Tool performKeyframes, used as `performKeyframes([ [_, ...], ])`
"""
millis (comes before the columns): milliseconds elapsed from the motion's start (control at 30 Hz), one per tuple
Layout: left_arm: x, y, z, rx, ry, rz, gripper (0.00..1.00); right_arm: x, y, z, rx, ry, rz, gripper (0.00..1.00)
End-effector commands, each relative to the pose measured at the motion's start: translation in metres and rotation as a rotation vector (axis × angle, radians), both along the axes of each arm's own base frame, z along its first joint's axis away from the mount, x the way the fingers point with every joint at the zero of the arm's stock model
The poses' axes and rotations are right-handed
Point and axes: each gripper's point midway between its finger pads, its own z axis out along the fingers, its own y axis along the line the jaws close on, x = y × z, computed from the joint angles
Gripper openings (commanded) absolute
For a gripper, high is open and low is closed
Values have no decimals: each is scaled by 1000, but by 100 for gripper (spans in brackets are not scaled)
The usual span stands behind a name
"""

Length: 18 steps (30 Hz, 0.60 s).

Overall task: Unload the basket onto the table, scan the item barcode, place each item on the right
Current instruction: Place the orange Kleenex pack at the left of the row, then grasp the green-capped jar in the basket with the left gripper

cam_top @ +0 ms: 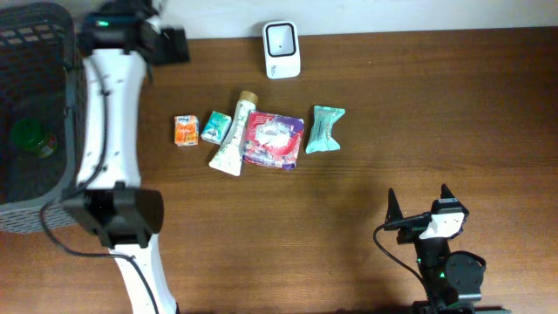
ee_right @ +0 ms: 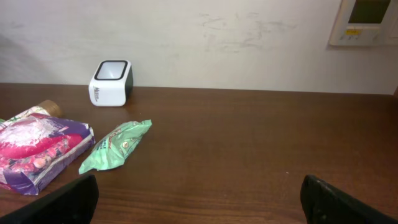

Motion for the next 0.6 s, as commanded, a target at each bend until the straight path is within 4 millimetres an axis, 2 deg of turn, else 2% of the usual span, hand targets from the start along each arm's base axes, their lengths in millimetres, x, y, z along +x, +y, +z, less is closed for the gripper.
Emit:
performKeyframes([
  [0,-22,50,129,-39,-329,91,99,0,0,-3,0,4,-3,99],
  [67,-36,97,155,-17,-402,183,99,0,0,-3,1,4,-3,99],
  [100,-45,129,154,-7,-400,251,99,0,0,-3,1,4,-3,99],
  [200,-62,192,132,-28,-349,412,100,0,0,-3,1,4,-3,99],
  [233,-68,210,119,-27,-314,452,100,0,0,-3,1,4,-3,99],
  [300,-82,245,77,-29,-198,536,98,0,0,-3,1,4,-3,99],
  [367,-94,272,36,-6,-90,616,99,0,0,-3,1,4,-3,99],
  [400,-97,281,17,-6,-50,638,100,0,0,-3,0,4,-3,99],
  [433,-103,291,-15,-37,1,686,100,0,0,-3,1,4,-3,99],
  [567,-120,314,-82,-138,56,866,99,0,0,-3,1,4,-3,99],
])
